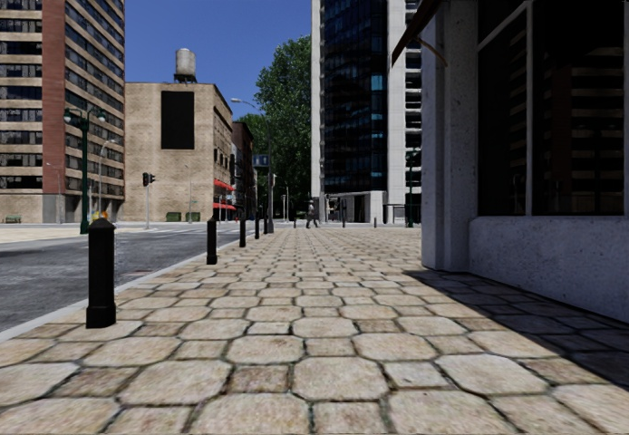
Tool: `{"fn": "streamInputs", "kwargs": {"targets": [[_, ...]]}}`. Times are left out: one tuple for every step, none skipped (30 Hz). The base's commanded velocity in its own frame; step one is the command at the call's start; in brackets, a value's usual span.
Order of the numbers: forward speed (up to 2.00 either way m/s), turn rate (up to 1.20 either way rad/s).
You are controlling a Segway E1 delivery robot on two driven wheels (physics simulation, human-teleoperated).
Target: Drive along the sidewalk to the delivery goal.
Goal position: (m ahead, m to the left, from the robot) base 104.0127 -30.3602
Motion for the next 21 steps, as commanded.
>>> {"fn": "streamInputs", "kwargs": {"targets": [[2.0,0.0],[2.0,0.0],[2.0,0.0],[2.0,0.0],[2.0,0.0],[2.0,0.0],[2.0,0.0],[2.0,0.0],[2.0,0.0],[2.0,0.0],[2.0,0.0],[2.0,0.0],[2.0,0.0],[2.0,0.0],[2.0,0.0],[2.0,0.0],[2.0,0.0],[2.0,0.0],[2.0,0.0],[2.0,0.0],[2.0,0.0]]}}
